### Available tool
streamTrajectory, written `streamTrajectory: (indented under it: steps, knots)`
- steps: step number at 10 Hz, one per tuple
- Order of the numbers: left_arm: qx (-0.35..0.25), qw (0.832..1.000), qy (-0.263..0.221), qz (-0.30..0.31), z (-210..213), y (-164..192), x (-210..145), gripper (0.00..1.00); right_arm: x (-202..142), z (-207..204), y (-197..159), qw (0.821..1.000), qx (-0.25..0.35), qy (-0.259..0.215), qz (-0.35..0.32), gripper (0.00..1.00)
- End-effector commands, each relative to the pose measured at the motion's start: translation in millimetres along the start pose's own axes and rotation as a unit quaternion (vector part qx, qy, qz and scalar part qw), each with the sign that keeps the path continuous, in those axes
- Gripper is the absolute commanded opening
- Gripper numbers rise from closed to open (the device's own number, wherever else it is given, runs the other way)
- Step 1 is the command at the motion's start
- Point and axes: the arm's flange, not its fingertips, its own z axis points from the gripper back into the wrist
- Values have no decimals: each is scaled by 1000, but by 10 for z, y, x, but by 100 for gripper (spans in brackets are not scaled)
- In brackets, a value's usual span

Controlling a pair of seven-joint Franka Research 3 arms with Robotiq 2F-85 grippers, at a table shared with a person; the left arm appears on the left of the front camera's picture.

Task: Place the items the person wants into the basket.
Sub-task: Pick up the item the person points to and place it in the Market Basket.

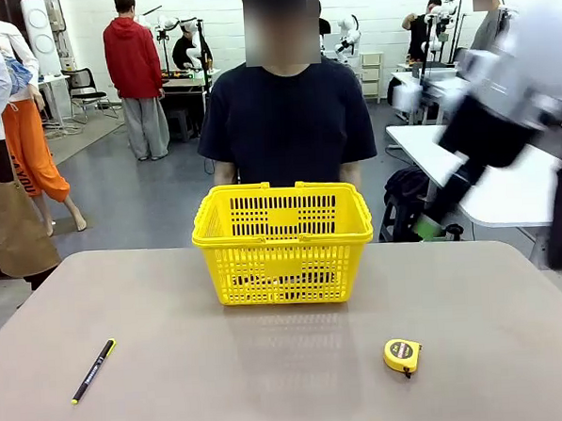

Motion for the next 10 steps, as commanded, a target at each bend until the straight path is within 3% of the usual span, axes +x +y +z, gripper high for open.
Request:
streamTrajectory:
  steps: [1,3,6,7,10]
  knots:
    - [-2,1000,-10,-11,-4,-2,-20,100,-424,-18,-36,999,7,14,-37,100]
    - [-2,1000,-10,-11,-4,-2,-20,100,-493,43,-175,998,20,34,-47,100]
    - [-2,1000,-10,-11,-4,-2,-20,100,-387,-8,-427,991,34,60,-114,100]
    - [-2,1000,-10,-11,-4,-2,-20,100,-586,7,-246,997,28,31,-60,100]
    - [-2,1000,-10,-11,-4,-2,-20,100,-586,7,-246,997,28,31,-60,100]
